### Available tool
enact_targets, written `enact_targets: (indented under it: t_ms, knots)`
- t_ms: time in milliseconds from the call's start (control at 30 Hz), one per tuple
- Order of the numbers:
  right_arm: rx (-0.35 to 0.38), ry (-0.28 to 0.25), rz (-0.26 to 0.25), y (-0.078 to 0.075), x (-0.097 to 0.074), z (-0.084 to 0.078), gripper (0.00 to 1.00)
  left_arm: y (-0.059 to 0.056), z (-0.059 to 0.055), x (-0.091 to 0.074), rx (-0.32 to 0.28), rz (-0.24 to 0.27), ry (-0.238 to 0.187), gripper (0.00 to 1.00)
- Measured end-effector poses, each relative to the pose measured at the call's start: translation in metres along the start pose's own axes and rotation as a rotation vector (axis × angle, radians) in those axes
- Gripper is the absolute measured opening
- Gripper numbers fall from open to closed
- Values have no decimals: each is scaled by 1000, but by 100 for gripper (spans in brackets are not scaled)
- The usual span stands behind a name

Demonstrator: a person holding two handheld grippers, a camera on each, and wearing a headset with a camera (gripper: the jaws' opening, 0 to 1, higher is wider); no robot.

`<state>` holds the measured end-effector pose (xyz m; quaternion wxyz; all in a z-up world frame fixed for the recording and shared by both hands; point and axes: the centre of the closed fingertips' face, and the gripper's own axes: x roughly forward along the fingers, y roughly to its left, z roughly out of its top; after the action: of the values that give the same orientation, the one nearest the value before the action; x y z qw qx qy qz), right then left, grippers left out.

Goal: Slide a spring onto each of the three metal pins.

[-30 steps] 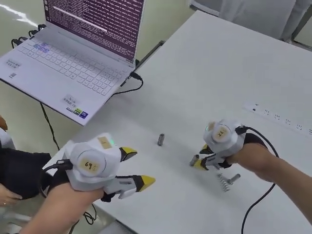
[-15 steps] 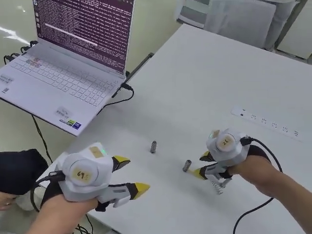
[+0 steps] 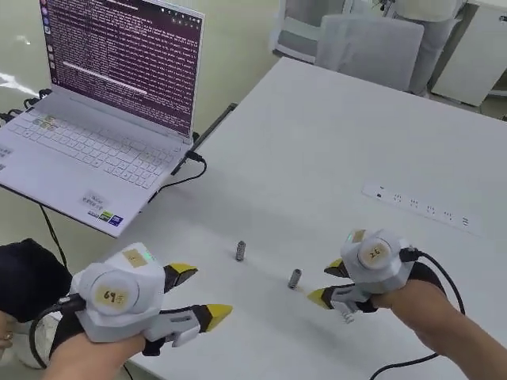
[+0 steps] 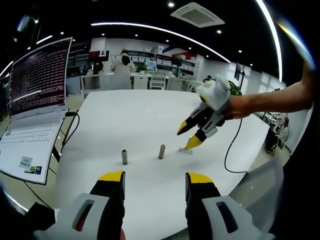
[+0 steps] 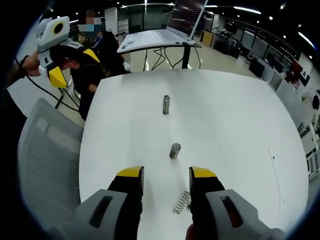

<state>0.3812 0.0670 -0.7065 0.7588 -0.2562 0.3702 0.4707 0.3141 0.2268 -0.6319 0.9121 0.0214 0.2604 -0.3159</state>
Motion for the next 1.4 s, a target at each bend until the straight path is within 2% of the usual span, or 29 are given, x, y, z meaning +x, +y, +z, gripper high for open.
enact_targets:
  t_ms: [300, 500, 733, 833, 967, 1167, 1400]
  knots:
    - [67, -72, -58, 10, -21, 1, 39, 0, 10, -2, 9, 3, -18, 43]
    - [107, -134, -106, 14, -44, 3, 41, -1, 22, -1, -2, -3, -41, 43]
    - [136, -156, -153, 24, -66, -10, 44, 0, 29, -2, 30, -11, -43, 43]
    - [195, -180, -202, 21, -75, -19, 44, 1, 32, -2, 26, -7, -54, 43]
    - [222, -203, -224, 26, -83, -26, 45, 0, 33, -1, 32, -12, -56, 43]
    - [300, -248, -256, 27, -95, -35, 46, -3, 28, -2, 46, -30, -40, 44]
    - [354, -256, -293, 33, -105, -48, 48, 0, 26, -1, 56, -40, -27, 45]
